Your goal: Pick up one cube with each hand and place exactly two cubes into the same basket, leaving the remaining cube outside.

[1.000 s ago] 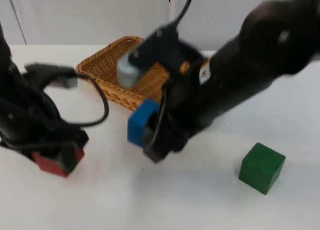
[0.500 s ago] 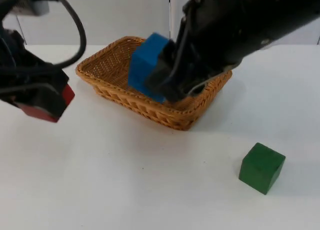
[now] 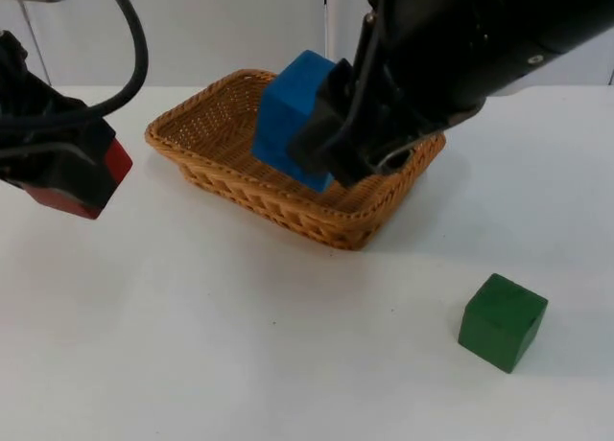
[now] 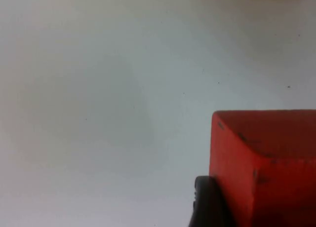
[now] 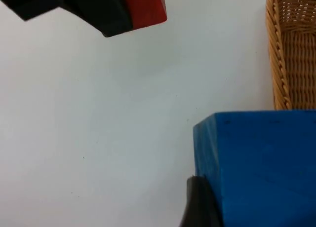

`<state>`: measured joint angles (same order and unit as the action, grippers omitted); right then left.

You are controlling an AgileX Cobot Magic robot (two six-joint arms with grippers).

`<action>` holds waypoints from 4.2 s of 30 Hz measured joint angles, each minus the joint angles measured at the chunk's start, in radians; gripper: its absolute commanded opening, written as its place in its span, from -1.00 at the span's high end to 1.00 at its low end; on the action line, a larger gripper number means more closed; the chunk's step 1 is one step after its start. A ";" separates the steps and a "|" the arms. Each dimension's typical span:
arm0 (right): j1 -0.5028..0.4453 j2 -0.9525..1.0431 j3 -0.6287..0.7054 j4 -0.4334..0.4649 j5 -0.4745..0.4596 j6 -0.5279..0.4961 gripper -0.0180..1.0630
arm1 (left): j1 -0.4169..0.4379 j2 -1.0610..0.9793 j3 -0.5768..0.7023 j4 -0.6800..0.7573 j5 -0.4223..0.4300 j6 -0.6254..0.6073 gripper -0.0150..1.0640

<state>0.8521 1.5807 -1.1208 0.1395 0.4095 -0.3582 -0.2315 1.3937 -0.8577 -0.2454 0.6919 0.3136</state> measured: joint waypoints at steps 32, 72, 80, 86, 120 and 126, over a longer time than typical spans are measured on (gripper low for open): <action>-0.177 0.000 0.000 0.022 -0.029 0.123 0.97 | 0.000 0.069 -0.044 -0.066 -0.149 0.008 0.97; -0.285 0.657 -0.553 -0.072 -0.047 0.081 0.97 | 0.000 0.764 -0.700 -0.211 -0.218 0.281 0.97; -0.285 0.720 -0.563 -0.077 -0.094 0.081 0.97 | 0.000 0.844 -0.726 -0.217 -0.249 0.287 0.97; -0.285 0.747 -0.567 -0.079 -0.119 0.081 0.97 | -0.002 0.877 -0.729 -0.239 -0.268 0.323 0.97; -0.285 0.679 -0.567 -0.079 -0.176 0.085 -0.44 | -0.005 0.851 -0.729 -0.281 -0.259 0.335 -0.72; -0.285 0.566 -0.567 -0.079 -0.136 0.085 -0.44 | -0.005 0.785 -0.731 -0.271 -0.234 0.335 -0.72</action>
<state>0.5666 2.1472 -1.6875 0.0603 0.2737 -0.2733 -0.2365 2.1785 -1.5886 -0.5168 0.4584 0.6486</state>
